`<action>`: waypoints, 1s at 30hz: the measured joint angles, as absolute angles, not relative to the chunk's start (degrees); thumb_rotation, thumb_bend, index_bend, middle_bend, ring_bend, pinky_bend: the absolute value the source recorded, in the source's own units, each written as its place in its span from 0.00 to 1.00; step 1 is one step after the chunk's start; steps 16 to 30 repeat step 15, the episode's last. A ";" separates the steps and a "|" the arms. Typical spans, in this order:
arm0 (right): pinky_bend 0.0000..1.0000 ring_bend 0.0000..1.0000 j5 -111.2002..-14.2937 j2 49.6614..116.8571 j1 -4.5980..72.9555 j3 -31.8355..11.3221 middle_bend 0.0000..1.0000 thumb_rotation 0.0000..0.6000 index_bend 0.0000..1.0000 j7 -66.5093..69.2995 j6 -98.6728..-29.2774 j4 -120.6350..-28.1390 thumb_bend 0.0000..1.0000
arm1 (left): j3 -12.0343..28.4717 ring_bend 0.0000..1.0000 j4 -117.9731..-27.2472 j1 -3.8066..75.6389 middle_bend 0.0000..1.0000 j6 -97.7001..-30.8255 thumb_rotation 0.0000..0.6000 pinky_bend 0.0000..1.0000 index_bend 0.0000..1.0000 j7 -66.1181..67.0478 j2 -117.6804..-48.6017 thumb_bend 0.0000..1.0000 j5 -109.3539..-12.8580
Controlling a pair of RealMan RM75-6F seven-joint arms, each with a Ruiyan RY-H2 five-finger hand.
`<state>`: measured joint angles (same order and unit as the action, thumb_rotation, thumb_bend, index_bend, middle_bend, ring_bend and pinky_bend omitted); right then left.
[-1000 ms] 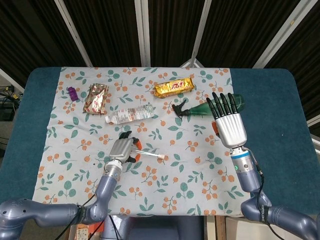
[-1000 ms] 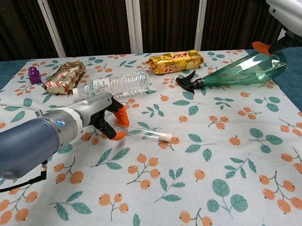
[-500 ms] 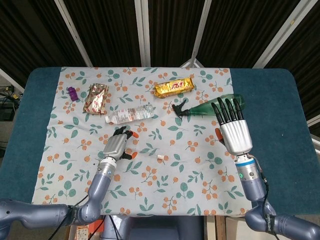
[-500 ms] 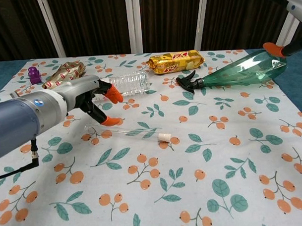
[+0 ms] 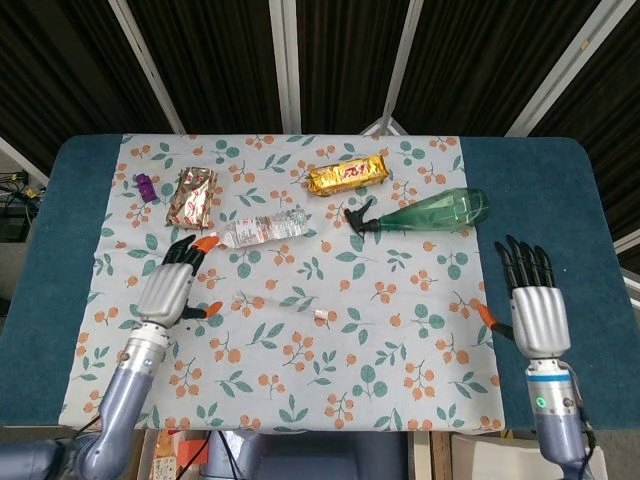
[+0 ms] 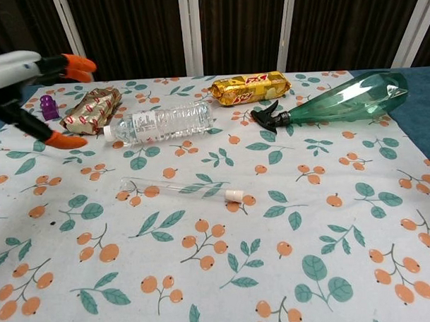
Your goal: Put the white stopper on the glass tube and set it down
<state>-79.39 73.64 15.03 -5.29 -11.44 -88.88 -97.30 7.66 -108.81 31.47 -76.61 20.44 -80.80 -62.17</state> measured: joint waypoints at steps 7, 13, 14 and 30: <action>0.00 0.00 -83.55 69.01 7.13 1.26 0.00 1.00 0.00 -2.73 -93.46 -97.22 0.28 | -4.11 0.00 -109.24 20.56 0.09 -85.87 1.00 0.00 0.05 12.35 -71.57 0.26 -79.56; 0.00 0.00 -88.93 66.94 3.49 4.07 0.00 1.00 0.00 -0.90 -97.62 -96.87 0.27 | -11.13 0.00 -105.33 12.37 0.07 -91.98 1.00 0.00 0.05 5.48 -66.34 0.26 -87.29; 0.00 0.00 -89.77 66.71 2.96 4.41 0.00 1.00 0.00 -0.72 -98.23 -96.67 0.27 | -11.49 0.00 -104.86 11.72 0.07 -92.36 1.00 0.00 0.05 4.94 -65.99 0.26 -87.73; 0.00 0.00 -90.54 66.51 2.42 4.73 0.00 1.00 0.00 -0.45 -98.81 -96.42 0.27 | -11.89 0.00 -104.39 11.00 0.07 -92.82 1.00 0.00 0.05 4.45 -65.57 0.26 -88.31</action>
